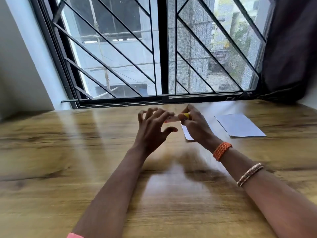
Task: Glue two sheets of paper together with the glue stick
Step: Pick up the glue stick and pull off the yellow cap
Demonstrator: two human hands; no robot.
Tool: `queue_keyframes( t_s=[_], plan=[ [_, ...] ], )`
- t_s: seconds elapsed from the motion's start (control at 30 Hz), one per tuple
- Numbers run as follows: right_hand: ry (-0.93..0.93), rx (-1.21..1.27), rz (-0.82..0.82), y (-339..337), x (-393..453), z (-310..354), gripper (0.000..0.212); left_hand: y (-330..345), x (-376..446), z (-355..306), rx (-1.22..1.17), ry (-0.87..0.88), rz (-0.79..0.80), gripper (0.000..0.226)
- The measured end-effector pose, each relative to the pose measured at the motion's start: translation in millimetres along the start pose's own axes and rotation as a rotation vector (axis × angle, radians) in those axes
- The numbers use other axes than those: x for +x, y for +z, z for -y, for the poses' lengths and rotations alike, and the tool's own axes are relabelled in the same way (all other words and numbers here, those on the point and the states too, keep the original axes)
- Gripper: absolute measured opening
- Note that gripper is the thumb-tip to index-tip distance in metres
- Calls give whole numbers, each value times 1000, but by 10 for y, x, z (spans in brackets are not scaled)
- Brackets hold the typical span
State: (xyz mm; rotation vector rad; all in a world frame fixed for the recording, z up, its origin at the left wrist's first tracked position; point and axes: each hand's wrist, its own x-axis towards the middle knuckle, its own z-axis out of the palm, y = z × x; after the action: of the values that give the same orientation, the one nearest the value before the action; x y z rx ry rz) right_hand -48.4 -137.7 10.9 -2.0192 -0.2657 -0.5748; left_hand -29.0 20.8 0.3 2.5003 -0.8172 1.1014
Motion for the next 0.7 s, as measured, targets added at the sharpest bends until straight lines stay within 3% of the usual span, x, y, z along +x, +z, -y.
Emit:
queue_keyframes(
  t_s=[0.1,0.2,0.37,0.5,0.57,0.7],
  plan=[
    [9,80,12,-16,11,32,26,2,49,-64,79,1,-120,26],
    [-97,15,-21,-45,2,62,24,-6,104,-139,60,-17,-162,26],
    [-400,-199,-89,-186,0,103,10,6,190,-222,-213,-155,-67,28],
    [-458,-254,-69,-233,-11,114,8,-36,203,-244,-406,-264,44,28],
    [-389,-211,-69,-229,-18,124,10,-45,153,-248,-345,-235,-16,26],
    [2,-32,-117,-127,-51,140,19,27,9,-279,-15,-71,-116,23]
  ],
)
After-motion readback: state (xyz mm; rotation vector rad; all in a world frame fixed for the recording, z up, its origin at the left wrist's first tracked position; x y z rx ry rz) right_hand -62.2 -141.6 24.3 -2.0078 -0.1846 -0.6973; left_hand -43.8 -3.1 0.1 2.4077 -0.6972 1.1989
